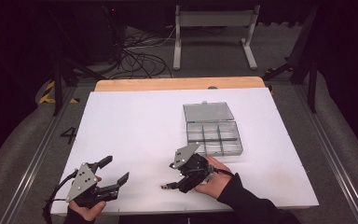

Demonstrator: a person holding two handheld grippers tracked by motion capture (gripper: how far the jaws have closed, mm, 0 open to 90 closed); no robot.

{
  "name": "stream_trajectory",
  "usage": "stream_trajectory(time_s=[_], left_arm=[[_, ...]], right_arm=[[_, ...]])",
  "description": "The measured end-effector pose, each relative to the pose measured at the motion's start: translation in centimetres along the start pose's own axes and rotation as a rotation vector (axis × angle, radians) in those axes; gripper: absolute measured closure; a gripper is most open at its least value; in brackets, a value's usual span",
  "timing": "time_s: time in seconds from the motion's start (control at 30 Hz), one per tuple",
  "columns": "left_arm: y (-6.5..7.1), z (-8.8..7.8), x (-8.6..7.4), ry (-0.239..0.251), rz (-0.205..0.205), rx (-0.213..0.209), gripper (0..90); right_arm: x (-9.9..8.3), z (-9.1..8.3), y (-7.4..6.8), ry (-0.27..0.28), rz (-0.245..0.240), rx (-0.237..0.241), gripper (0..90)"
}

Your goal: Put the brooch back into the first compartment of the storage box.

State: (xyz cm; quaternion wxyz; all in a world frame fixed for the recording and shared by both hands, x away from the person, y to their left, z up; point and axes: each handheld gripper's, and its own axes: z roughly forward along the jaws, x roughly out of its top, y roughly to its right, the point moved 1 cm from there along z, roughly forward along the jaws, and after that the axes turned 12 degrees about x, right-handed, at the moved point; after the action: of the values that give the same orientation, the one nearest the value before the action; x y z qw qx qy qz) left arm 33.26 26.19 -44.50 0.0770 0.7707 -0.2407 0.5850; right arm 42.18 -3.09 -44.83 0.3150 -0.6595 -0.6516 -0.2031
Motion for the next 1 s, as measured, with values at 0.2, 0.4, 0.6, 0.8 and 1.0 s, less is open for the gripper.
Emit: stream_trajectory(time_s=[0.2,0.4,0.6,0.8,1.0], left_arm=[[0.0,0.0,0.0,0.001,0.002,0.000,24.2],[0.0,0.0,0.0,0.000,0.001,0.000,24.2],[0.0,0.0,0.0,-0.002,0.001,-0.001,24.2],[0.0,0.0,0.0,-0.001,0.002,0.000,24.1],[0.0,0.0,0.0,-0.001,-0.002,0.000,24.1]], right_arm=[[0.2,0.8,0.0,-0.034,-0.001,0.010,38.2],[0.2,1.6,0.2,-0.069,-0.008,0.020,42.2],[0.1,2.2,0.2,-0.106,-0.011,0.027,48.7],[0.0,2.8,0.2,-0.142,-0.021,0.032,54.3],[0.0,3.2,0.3,-0.168,-0.038,0.037,59.6]])
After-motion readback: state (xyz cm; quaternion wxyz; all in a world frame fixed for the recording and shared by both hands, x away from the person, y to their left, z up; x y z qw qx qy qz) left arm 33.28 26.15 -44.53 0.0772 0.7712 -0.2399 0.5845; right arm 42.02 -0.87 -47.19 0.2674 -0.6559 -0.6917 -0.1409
